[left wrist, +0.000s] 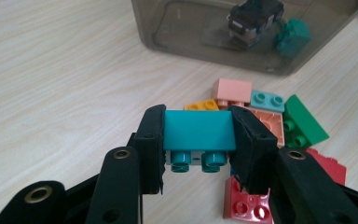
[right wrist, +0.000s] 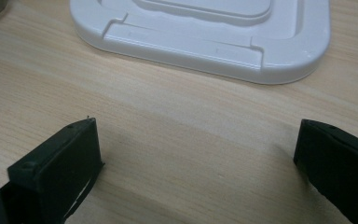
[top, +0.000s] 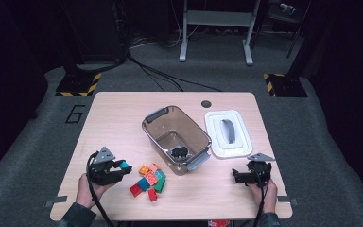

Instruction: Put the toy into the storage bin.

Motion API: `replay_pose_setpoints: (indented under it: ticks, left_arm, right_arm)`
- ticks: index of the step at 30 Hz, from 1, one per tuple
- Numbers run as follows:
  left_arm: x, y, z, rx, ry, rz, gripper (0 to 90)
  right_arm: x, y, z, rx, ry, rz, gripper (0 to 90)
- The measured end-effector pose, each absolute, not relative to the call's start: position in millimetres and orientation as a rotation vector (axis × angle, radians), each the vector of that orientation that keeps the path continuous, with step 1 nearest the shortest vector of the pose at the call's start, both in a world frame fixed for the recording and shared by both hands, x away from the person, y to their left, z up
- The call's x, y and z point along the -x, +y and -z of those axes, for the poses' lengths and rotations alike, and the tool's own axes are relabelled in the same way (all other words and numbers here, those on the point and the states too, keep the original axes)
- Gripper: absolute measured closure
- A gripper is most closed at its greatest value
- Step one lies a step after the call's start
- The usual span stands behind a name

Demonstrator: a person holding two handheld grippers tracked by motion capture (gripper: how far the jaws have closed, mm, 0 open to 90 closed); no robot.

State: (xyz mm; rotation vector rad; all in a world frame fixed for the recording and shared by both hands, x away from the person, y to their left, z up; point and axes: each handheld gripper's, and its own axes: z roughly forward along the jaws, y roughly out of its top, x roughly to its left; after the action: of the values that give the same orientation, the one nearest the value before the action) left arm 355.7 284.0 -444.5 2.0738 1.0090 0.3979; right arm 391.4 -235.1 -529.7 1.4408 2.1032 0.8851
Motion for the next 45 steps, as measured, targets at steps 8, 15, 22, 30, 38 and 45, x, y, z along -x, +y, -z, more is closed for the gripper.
replay_pose_setpoints:
  ticks: [8, 15, 22, 30, 38, 45]
  left_arm:
    - [-367.2, 276.8, 424.8, -2.085, 0.981, -0.398, 59.2]
    - [-374.7, 272.1, 405.4, -2.088, 0.955, -0.408, 59.2]
    - [-381.7, 267.0, 387.3, -2.096, 0.922, -0.423, 59.2]
    - [-393.8, 255.0, 369.6, -2.09, 0.887, -0.421, 59.2]
    - [-405.9, 236.6, 350.1, -2.076, 0.839, -0.419, 59.2]
    - [-414.3, 213.8, 337.8, -2.072, 0.795, -0.405, 59.2]
  right_arm:
    - [-391.9, -235.4, 529.8, -1.435, 2.108, -0.886, 0.0]
    - [-391.8, -235.4, 529.8, -1.437, 2.106, -0.886, 0.0]
    - [-391.9, -235.6, 529.8, -1.434, 2.109, -0.889, 0.0]
    - [-391.9, -236.0, 529.8, -1.433, 2.113, -0.897, 0.0]
    - [-391.9, -236.0, 529.8, -1.432, 2.114, -0.897, 0.0]
    - [-392.1, -236.1, 529.8, -1.431, 2.115, -0.897, 0.0]
